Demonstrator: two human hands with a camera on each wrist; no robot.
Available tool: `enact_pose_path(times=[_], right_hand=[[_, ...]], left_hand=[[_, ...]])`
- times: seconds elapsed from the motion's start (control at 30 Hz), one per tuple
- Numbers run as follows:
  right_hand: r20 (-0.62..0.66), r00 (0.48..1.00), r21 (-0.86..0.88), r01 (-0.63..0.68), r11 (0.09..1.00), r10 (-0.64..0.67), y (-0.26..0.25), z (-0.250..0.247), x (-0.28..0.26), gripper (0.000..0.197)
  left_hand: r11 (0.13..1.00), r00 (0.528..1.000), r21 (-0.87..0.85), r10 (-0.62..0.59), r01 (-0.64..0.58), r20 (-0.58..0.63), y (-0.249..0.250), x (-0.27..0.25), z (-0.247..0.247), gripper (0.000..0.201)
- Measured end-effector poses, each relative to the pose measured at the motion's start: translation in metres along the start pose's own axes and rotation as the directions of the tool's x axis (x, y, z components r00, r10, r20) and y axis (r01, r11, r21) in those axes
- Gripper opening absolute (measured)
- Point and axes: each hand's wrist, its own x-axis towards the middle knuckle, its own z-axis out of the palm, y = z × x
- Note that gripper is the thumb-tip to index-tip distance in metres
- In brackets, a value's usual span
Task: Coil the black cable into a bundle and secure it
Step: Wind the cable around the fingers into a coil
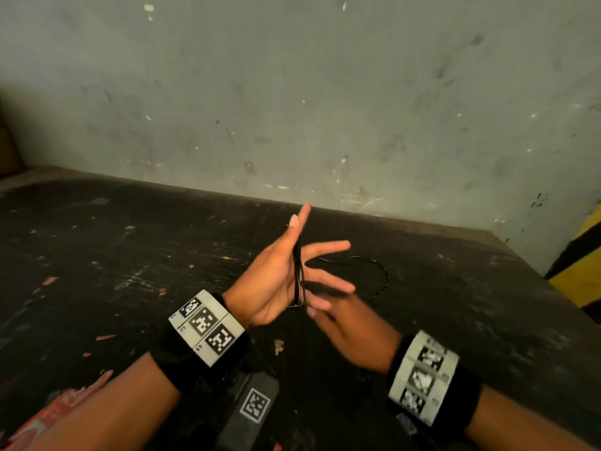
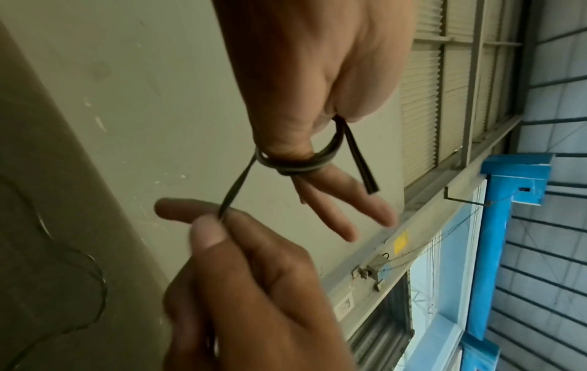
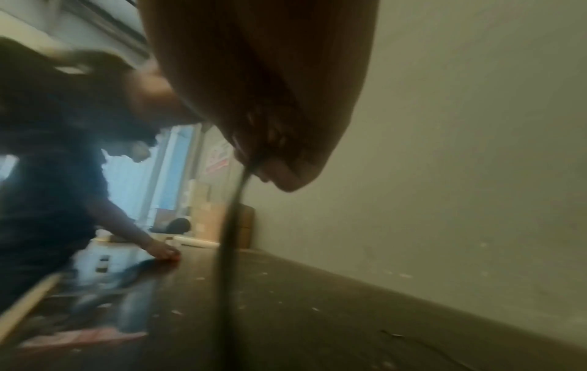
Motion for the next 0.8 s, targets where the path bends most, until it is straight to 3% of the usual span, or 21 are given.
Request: enact_pose_path(times=[0.13, 0.33, 0.47, 0.57, 0.8], right_hand=[[0.142, 0.990, -0.009, -0.019, 1.000, 0.020, -0.033, 0.012, -0.009, 0.023], [0.156, 0.988, -0.078, 0.002, 0.997, 0.010, -0.061, -0.032, -0.015, 0.018], [0.173, 0.985, -0.163, 0.016, 0.987, 0.013, -0.059, -0.068, -0.010, 0.016], [0.203, 0.979, -0.159, 0.024, 0.987, 0.009, -0.050, -0.094, 0.002, 0.013], [0.149, 0.986, -0.130, 0.093, 0.987, -0.074, -0.033, -0.141, 0.029, 0.010]], left_hand=[[0.995, 0.984, 0.086, 0.064, -0.050, -0.167, -0.001, 0.009, -0.008, 0.063], [0.951, 0.978, 0.307, 0.041, 0.025, -0.205, -0.009, 0.008, -0.016, 0.058], [0.922, 0.986, 0.366, -0.074, 0.124, -0.150, -0.012, 0.000, -0.021, 0.056], [0.899, 0.976, 0.385, -0.215, 0.209, -0.028, -0.018, -0.006, -0.022, 0.055], [0.863, 0.928, 0.438, -0.345, 0.253, 0.144, -0.024, -0.011, -0.012, 0.056]])
